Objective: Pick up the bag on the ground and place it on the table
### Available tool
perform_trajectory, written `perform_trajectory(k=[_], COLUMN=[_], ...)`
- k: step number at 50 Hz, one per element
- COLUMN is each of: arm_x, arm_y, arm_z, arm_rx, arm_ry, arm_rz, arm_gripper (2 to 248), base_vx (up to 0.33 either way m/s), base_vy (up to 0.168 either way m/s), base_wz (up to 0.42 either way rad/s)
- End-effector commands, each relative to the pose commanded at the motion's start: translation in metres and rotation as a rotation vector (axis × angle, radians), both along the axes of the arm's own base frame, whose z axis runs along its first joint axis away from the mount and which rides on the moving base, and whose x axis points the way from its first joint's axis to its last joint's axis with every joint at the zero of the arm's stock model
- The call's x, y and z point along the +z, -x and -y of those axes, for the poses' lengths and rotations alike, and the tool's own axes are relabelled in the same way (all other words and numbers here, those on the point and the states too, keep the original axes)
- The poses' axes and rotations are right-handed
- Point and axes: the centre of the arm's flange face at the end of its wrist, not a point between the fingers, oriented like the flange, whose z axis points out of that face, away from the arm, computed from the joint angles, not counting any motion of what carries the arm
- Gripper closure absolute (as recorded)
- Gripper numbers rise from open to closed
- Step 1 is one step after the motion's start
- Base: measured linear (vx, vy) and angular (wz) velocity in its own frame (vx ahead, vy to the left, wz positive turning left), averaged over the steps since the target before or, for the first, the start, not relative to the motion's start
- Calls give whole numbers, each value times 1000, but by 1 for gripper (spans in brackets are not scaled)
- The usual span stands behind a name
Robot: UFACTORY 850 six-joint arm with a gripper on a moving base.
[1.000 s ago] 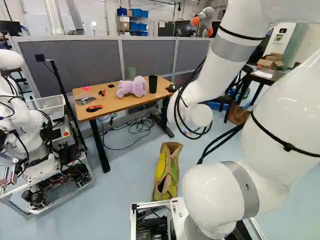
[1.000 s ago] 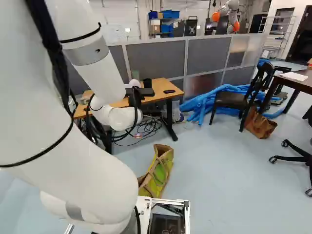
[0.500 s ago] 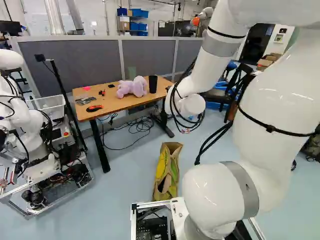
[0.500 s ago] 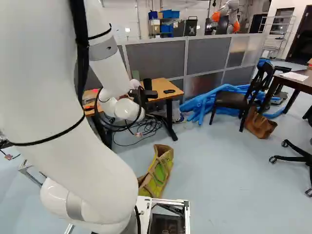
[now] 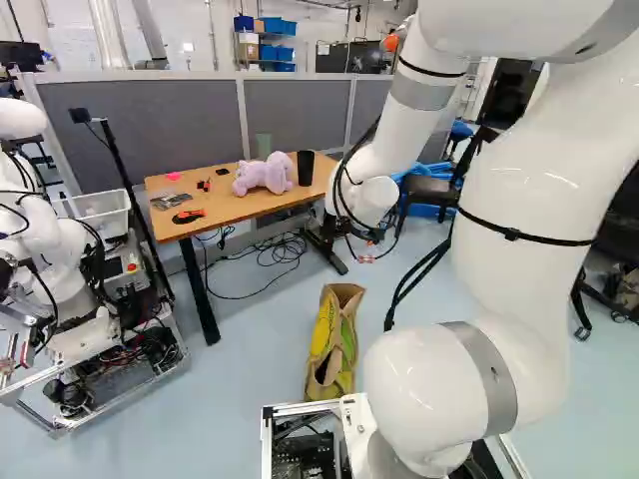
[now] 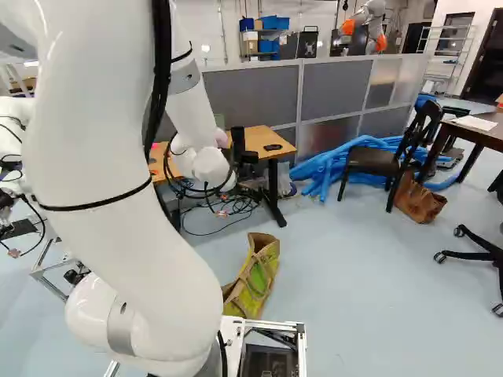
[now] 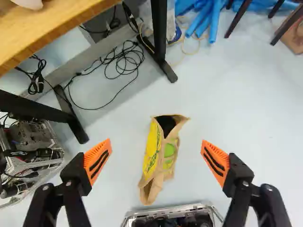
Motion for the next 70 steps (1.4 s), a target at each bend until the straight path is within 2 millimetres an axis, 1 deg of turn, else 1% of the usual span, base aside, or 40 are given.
perform_trajectory(k=[10, 26, 70], arm_x=[-6, -25, -84], arm_y=[-7, -21, -43], arm_z=[4, 14, 16], arm_rx=[-30, -65, -68], arm_ry=[-26, -39, -40], arm_rz=[-86, -150, -253], arm_gripper=[3, 3, 3], base_vx=[0, 0, 0], base_vy=[0, 0, 0], base_wz=[0, 0, 0])
